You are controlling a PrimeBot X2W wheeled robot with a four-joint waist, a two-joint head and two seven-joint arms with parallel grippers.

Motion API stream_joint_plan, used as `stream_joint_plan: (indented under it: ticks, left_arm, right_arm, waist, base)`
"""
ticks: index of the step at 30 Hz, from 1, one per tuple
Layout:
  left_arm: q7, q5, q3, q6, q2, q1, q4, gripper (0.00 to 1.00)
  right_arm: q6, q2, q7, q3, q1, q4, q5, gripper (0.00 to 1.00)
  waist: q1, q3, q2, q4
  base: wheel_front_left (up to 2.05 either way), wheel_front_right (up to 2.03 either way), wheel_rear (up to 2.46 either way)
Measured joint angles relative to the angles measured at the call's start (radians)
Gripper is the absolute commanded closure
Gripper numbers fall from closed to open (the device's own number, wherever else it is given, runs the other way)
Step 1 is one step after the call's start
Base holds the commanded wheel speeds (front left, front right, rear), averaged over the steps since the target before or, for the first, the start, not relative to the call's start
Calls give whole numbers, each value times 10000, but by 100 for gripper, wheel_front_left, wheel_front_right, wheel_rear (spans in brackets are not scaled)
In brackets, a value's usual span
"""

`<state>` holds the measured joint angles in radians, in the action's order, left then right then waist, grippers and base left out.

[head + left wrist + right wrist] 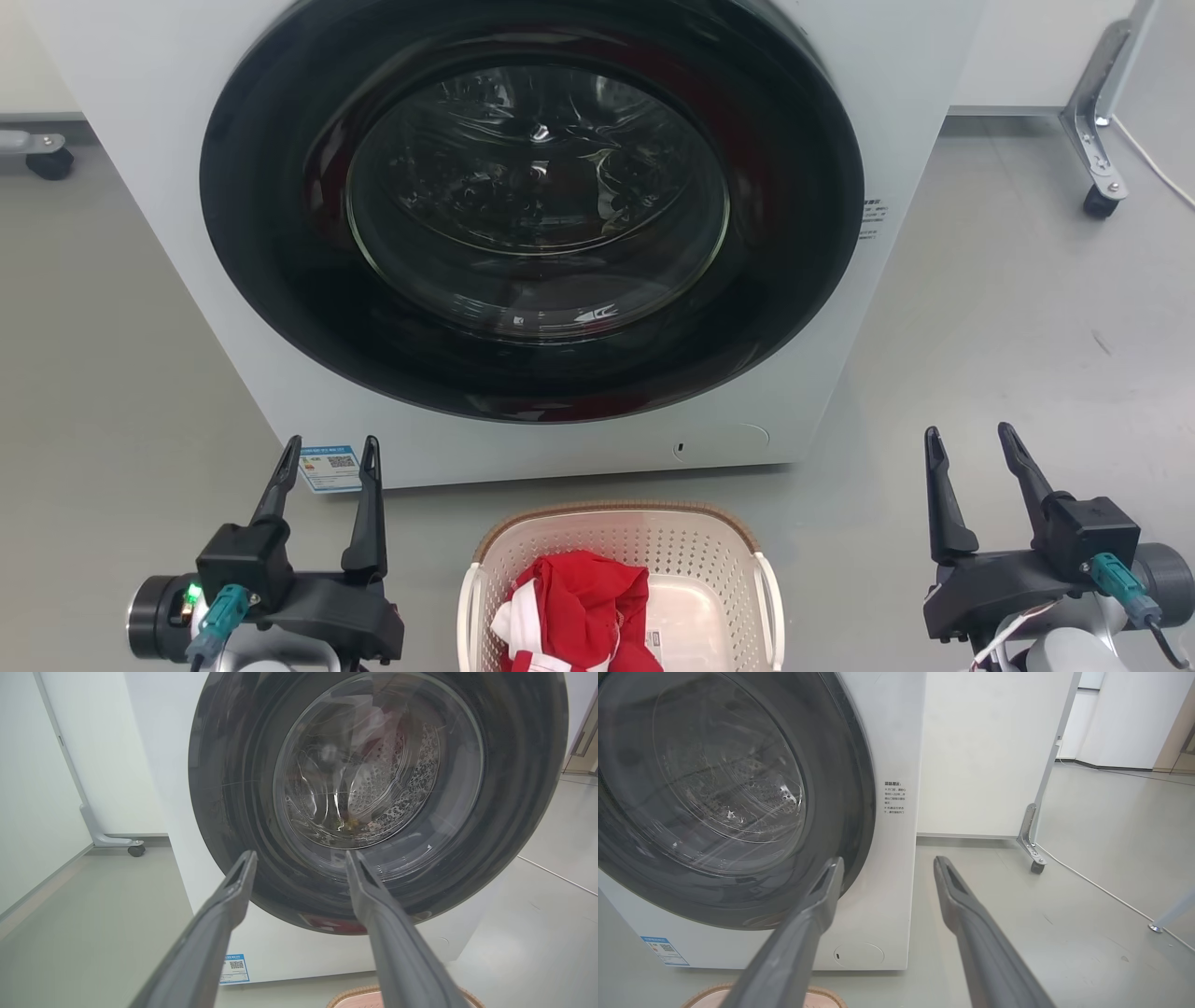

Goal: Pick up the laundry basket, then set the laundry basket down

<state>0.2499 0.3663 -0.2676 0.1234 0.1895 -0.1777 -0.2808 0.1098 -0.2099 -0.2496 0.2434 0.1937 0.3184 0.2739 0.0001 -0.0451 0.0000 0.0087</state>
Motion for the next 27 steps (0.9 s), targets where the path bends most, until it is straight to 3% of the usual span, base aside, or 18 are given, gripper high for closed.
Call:
stream_joint_plan:
  ticks: [27]
  left_arm:
    - [29,-90,265,2,-276,59,-44,0]
  right_arm:
    - [-397,215,-2,-251,-12,27,-8,0]
  waist:
    - [0,-26,0,-35]
  base:
    - [0,0,0]
